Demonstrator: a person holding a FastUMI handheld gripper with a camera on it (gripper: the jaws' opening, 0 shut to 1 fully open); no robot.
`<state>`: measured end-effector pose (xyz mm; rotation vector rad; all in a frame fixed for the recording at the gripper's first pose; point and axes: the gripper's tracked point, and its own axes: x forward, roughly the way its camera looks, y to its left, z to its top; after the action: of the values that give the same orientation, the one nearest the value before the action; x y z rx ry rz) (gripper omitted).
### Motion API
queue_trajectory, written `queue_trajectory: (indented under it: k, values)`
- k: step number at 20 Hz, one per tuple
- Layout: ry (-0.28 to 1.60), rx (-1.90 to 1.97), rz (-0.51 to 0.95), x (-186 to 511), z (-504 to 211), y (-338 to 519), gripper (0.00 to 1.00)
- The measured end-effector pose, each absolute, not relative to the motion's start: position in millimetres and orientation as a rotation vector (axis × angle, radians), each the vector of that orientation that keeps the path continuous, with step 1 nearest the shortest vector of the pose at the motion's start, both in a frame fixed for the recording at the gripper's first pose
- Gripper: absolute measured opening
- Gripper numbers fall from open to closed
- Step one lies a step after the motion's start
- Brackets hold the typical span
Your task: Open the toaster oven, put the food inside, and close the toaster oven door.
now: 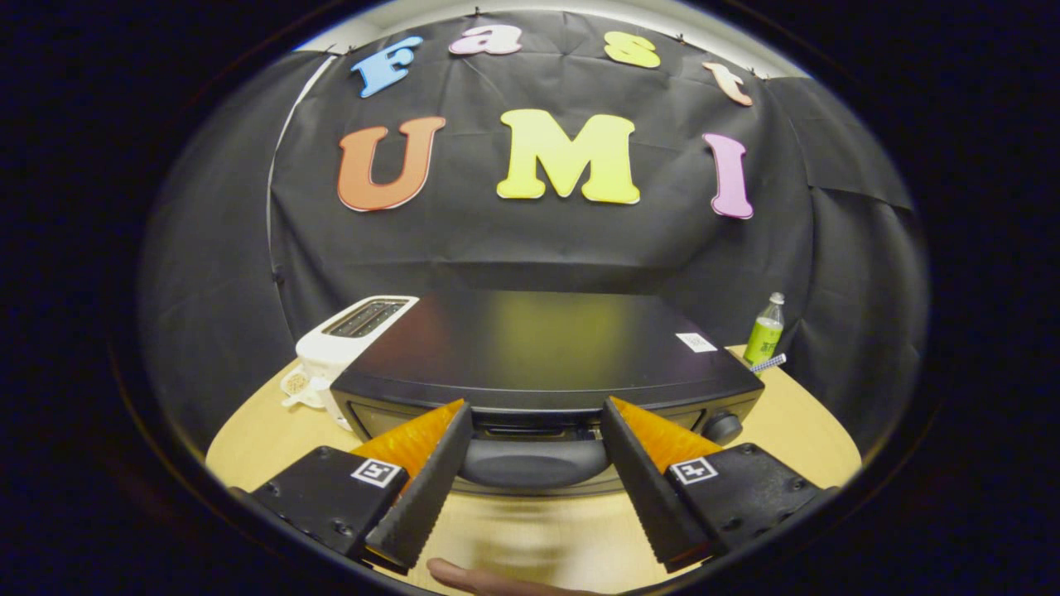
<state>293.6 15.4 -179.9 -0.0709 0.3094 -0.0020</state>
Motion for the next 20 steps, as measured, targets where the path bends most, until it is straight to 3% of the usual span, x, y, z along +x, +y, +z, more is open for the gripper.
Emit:
queue_trajectory:
  k: [20]
  values:
    - [0.337, 0.006, 0.021, 212.2, -220.9, 9.7, 1.0]
